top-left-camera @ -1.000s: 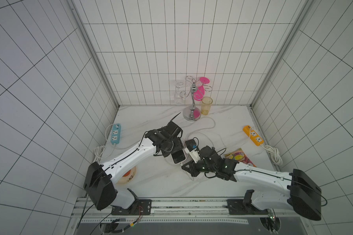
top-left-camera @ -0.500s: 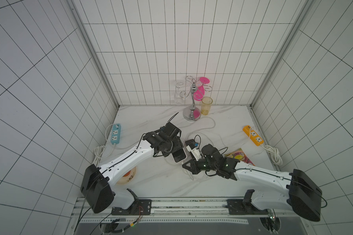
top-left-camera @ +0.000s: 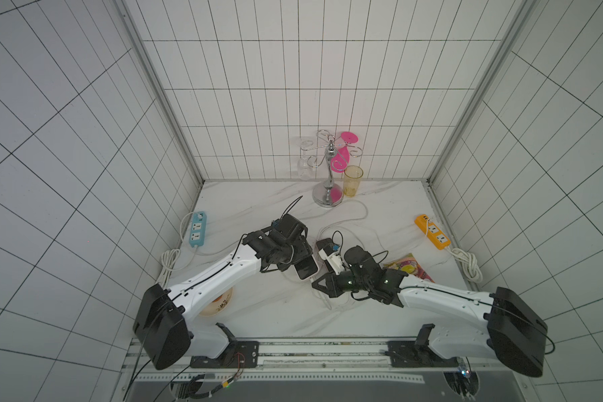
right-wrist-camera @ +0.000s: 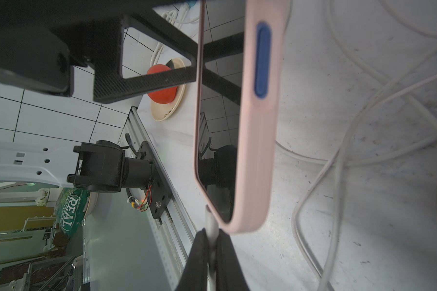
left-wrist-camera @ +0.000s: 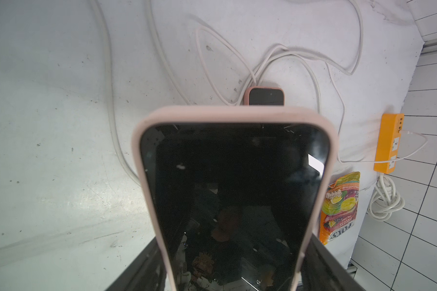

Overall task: Plug the charging cable into the phone
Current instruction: Insert the charging cable into the phone.

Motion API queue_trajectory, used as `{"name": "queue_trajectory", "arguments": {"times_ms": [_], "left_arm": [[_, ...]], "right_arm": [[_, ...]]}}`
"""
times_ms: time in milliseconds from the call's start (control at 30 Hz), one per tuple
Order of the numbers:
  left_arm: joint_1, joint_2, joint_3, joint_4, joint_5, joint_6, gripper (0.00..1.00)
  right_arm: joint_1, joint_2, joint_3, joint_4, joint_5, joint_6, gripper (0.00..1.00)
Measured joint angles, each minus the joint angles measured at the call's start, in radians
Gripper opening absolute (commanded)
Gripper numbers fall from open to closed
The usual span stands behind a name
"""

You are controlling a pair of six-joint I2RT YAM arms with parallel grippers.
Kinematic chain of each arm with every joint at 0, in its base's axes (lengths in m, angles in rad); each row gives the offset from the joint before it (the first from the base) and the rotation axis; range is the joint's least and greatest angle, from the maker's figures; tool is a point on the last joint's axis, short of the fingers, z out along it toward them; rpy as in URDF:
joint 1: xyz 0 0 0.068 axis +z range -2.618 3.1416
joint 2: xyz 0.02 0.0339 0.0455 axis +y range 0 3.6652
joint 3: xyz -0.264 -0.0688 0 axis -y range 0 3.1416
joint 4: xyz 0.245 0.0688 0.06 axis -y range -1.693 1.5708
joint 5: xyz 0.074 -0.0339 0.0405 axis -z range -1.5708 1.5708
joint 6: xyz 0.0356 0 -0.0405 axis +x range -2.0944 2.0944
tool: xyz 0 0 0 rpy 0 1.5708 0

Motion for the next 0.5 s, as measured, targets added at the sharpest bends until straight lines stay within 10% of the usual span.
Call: {"name": "queue_trajectory", "arguments": {"times_ms": [500], "left_arm": [[0.0, -0.023, -0.034, 0.046, 0.017, 0.003, 0.0]], "right_arm": [[-0.031, 0.006, -0.007, 0.005, -0.047, -0.046, 0.0]]}}
